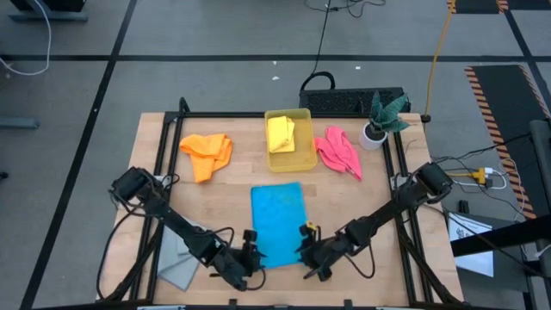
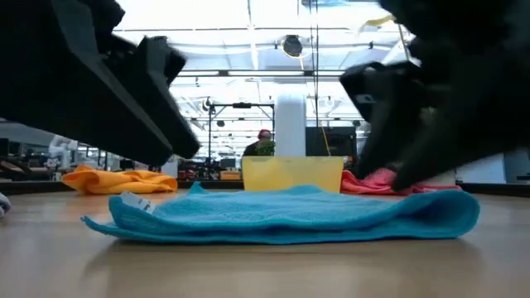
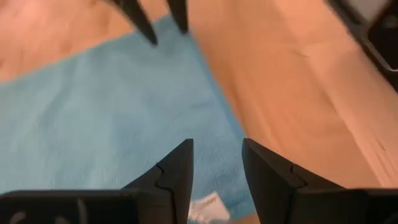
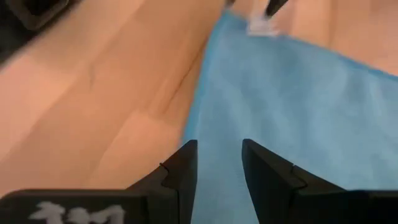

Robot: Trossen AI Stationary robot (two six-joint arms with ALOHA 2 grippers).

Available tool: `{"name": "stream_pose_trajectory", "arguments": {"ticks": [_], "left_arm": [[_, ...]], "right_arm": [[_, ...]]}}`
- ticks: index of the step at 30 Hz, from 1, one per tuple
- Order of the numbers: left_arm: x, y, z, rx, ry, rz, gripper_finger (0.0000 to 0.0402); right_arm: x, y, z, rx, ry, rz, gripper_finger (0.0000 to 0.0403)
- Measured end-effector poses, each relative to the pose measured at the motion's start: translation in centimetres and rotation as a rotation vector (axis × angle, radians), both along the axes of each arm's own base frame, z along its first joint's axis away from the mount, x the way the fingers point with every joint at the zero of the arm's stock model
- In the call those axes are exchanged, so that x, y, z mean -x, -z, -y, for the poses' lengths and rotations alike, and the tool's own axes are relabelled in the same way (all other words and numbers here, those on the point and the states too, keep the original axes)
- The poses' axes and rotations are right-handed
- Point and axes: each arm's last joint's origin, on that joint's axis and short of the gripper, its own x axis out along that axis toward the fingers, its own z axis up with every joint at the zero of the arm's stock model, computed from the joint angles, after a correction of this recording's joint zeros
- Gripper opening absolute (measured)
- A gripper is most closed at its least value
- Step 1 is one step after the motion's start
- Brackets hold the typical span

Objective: Fold microfiber towels
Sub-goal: Fold the blue microfiber towel

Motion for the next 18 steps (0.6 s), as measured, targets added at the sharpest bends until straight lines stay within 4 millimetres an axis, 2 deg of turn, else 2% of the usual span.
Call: {"name": "stream_pose_trajectory", "arguments": {"ticks": [5, 7, 11, 15, 18], "left_arm": [[-0.2, 1.3, 0.8, -0.126, 0.231, 0.016, 0.014], [-0.2, 2.1, 1.0, -0.137, 0.269, -0.004, 0.014], [-0.2, 2.9, 0.8, -0.11, 0.224, -0.045, 0.014], [-0.2, 2.9, 0.8, -0.1, 0.205, -0.054, 0.014], [0.0, 2.5, 0.9, -0.113, 0.192, -0.033, 0.014]], "right_arm": [[1.4, 0.2, -1.1, 0.049, -0.055, -0.046, 0.0122], [1.7, 0.0, -1.7, 0.046, -0.077, -0.03, 0.0127], [2.5, 0.0, -2.5, 0.108, -0.092, -0.009, 0.0137], [2.8, 0.4, -2.4, 0.205, -0.053, -0.005, 0.0143], [2.8, 0.6, -2.4, 0.215, -0.061, -0.008, 0.0143]]}}
